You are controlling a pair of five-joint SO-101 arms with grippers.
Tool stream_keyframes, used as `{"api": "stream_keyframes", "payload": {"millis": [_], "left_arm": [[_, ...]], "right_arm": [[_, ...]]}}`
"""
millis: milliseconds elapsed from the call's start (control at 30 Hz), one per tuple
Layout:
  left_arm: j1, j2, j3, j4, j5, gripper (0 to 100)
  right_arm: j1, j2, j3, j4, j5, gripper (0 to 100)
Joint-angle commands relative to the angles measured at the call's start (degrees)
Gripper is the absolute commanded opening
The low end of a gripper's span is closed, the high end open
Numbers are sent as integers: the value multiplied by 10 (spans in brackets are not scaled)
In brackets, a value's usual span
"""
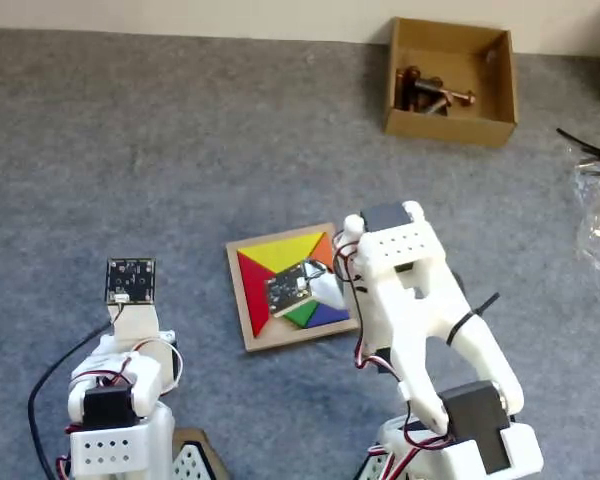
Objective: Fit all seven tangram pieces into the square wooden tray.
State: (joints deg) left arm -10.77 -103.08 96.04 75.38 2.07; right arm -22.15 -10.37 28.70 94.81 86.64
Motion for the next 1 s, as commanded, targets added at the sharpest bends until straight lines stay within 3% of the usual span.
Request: {"api": "stream_keyframes", "payload": {"millis": [0,133,300,967], "left_arm": [[-5,4,12,4,1,5],[-5,4,12,4,1,5],[-5,4,12,4,1,5],[-5,4,12,4,1,5]], "right_arm": [[-37,-22,12,-36,-1,11],[-72,-22,41,-89,-5,11],[-76,-22,49,-128,-122,11],[-8,-22,45,-162,-221,11]]}}
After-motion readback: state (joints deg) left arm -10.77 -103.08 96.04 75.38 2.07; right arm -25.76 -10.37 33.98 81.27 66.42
